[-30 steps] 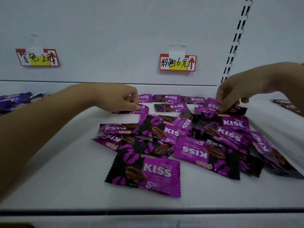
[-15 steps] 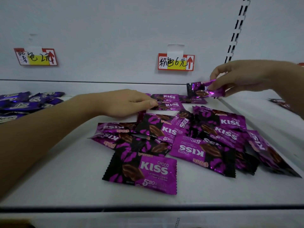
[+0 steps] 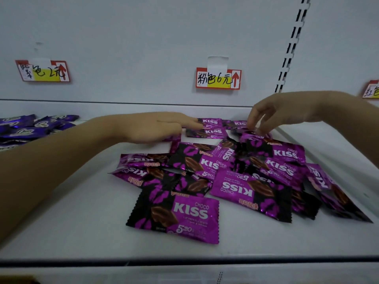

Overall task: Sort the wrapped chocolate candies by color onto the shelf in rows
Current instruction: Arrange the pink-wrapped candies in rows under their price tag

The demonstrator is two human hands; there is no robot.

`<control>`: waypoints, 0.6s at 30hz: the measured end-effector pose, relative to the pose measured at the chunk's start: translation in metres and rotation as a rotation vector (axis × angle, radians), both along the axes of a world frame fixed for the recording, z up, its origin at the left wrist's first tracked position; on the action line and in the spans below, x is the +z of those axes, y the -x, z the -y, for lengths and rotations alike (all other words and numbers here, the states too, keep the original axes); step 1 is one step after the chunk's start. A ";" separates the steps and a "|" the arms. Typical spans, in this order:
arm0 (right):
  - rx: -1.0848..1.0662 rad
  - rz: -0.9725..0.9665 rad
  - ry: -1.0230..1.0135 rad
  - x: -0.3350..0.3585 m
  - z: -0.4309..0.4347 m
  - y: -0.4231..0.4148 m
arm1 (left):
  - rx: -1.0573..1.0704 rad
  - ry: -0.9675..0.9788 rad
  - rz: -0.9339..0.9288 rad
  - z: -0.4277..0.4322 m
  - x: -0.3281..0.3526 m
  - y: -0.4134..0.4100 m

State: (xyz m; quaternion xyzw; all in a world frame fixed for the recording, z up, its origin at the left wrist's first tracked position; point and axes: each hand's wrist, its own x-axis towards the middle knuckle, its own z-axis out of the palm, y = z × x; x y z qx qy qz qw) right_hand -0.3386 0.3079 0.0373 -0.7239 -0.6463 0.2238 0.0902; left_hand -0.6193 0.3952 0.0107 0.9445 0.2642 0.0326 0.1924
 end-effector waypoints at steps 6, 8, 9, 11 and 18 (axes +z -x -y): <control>0.038 -0.005 0.034 0.002 0.005 0.006 | 0.009 0.021 -0.035 -0.014 0.004 0.015; 0.036 0.033 0.022 0.001 0.005 0.006 | 0.034 -0.009 0.022 -0.017 0.000 0.011; 0.040 0.063 0.002 0.000 0.004 0.006 | 0.035 -0.038 0.050 -0.018 -0.003 0.009; 0.052 0.122 -0.043 -0.002 0.001 0.006 | 0.041 -0.097 0.079 -0.018 -0.007 0.005; 0.053 0.001 0.075 0.013 0.007 0.007 | 0.027 -0.040 0.226 -0.005 -0.001 -0.001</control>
